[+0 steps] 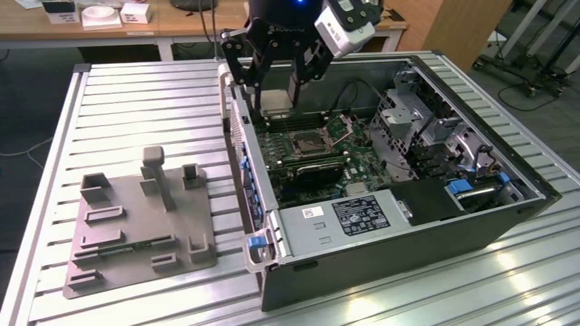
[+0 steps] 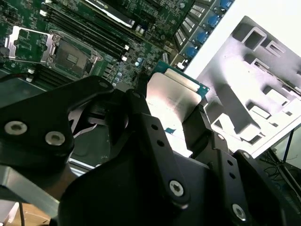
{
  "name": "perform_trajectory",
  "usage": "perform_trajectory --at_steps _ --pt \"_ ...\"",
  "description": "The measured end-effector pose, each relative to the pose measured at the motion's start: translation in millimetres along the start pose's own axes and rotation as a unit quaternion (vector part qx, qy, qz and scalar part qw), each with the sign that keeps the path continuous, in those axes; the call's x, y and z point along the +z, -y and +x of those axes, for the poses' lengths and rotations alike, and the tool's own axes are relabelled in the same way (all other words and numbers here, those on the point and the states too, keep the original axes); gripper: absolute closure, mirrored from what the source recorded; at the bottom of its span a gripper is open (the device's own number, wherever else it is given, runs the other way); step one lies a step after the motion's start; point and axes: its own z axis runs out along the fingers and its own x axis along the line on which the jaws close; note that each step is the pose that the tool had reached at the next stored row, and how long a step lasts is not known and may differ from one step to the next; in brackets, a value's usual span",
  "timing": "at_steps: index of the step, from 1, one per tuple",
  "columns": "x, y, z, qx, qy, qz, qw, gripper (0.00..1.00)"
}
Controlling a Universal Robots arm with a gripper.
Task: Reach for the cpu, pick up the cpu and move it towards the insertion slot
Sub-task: 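Pick up the cpu and move it towards the insertion slot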
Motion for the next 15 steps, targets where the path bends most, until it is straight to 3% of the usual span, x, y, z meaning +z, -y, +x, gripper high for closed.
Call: perform_trajectory --at_steps 15 --pt "0.8 0.1 -18.1 0.000 0.0000 0.0000 1.0000 0.45"
